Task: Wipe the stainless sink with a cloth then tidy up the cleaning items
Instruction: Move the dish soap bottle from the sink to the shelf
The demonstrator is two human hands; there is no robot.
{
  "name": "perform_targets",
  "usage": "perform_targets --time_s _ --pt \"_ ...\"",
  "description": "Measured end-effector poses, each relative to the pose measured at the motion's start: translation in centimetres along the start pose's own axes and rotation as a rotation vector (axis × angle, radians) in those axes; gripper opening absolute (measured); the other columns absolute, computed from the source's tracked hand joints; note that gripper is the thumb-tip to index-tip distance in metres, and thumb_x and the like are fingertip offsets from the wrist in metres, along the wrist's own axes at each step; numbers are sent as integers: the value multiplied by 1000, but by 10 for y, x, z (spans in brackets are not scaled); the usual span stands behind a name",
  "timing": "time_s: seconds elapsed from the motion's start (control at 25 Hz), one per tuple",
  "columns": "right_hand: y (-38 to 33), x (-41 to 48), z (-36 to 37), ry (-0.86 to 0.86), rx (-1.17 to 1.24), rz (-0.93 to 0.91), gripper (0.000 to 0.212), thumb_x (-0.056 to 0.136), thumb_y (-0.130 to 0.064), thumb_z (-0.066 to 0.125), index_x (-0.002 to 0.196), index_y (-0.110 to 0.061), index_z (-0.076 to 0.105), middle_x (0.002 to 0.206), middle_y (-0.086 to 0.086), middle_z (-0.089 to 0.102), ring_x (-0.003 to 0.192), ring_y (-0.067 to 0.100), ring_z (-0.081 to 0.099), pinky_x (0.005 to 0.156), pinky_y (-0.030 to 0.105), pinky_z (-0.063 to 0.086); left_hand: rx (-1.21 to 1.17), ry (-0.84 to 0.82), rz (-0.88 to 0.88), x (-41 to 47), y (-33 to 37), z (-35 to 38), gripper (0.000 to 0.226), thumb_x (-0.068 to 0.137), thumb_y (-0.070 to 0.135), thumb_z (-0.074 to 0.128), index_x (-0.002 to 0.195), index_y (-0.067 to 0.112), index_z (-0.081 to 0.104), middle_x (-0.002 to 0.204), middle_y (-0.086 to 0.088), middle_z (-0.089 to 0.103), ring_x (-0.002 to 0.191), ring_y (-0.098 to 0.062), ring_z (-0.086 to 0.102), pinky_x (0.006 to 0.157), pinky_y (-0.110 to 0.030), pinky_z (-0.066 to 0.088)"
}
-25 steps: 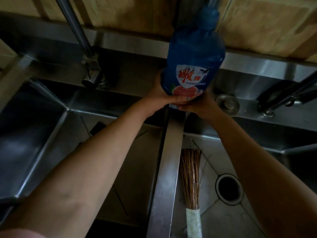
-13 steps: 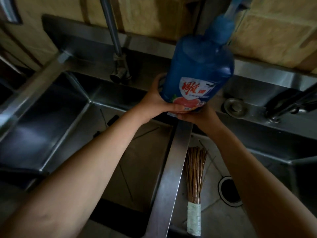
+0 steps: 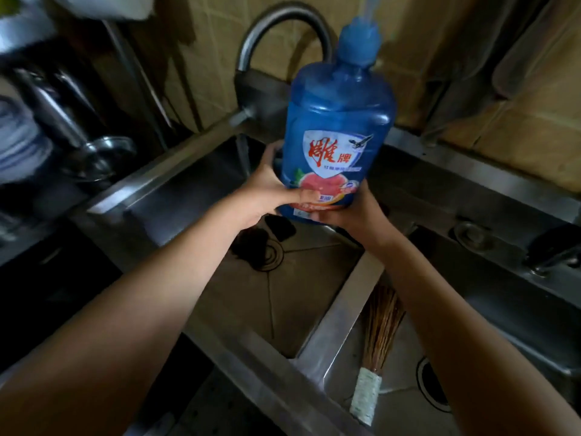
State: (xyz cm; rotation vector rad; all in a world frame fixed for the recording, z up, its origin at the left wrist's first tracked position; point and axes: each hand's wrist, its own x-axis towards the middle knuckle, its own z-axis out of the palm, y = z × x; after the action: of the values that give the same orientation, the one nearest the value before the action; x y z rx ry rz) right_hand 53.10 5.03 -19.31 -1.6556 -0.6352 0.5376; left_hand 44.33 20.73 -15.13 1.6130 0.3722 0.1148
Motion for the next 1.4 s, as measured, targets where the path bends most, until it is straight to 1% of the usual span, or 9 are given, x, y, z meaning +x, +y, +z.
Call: perform_targets --time_s 0.16,0.28,0.4,0.52,0.64,0.84,1.0,1.2,1.4 --pt "-41 -21 47 -155 56 -70 96 58 0 83 137 -5 28 127 9 56 113 15 58 94 33 50 8 170 -8 -72 20 -38 111 33 36 89 127 37 30 123 14 53 110 -17 56 78 -53 53" --pt "-73 -40 91 -243 106 -108 91 58 6 80 134 -4 31 117 1 60 102 4 62 80 18 51 -11 271 22 -131 30 -64 112 36 34 89 128 39 26 121 20 50 107 -10 55 65 -41 55" --pt "-104 -62 139 -380 106 -124 86 57 5 82 130 -6 39 118 5 62 103 12 63 86 25 52 -7 421 35 -200 41 -91 95 44 31 89 117 45 30 119 23 53 103 -8 58 64 -40 56" --pt "-136 -82 187 -510 114 -162 80 55 4 83 124 -9 46 110 1 66 94 7 66 77 19 54 -27 567 33 -267 54 -114 85 45 31 89 110 43 35 109 22 60 94 -10 64 60 -40 57" --pt "-165 -101 228 -606 134 -212 77 48 -1 85 114 -18 50 101 -6 68 89 7 67 72 18 53 -23 696 46 -322 69 -130 78 53 27 87 112 39 36 106 19 62 92 -14 66 66 -47 57" --pt "-203 -129 293 -779 186 -301 65 50 2 85 101 -25 55 88 -13 73 82 5 69 64 18 54 -14 851 93 -395 87 -156 77 58 22 84 116 38 36 100 22 60 81 -6 68 58 -43 57" --pt "-214 -120 323 -854 195 -294 63 52 3 84 101 -25 56 90 -9 73 86 12 70 66 26 56 -29 893 145 -407 87 -177 84 61 13 82 126 32 32 105 13 62 79 -9 69 48 -31 53" --pt "-220 -81 351 -893 163 -302 67 52 4 84 109 -17 56 97 0 71 91 16 68 77 32 57 -85 956 235 -382 78 -214 89 59 1 81 130 17 29 120 -8 58 95 -19 66 66 -35 57" --pt "-219 -14 371 -917 96 -278 73 51 2 85 114 -16 53 98 -4 69 89 11 68 76 27 56 -171 963 190 -329 66 -259 87 58 7 82 126 24 31 115 -2 61 93 -21 67 61 -41 56"
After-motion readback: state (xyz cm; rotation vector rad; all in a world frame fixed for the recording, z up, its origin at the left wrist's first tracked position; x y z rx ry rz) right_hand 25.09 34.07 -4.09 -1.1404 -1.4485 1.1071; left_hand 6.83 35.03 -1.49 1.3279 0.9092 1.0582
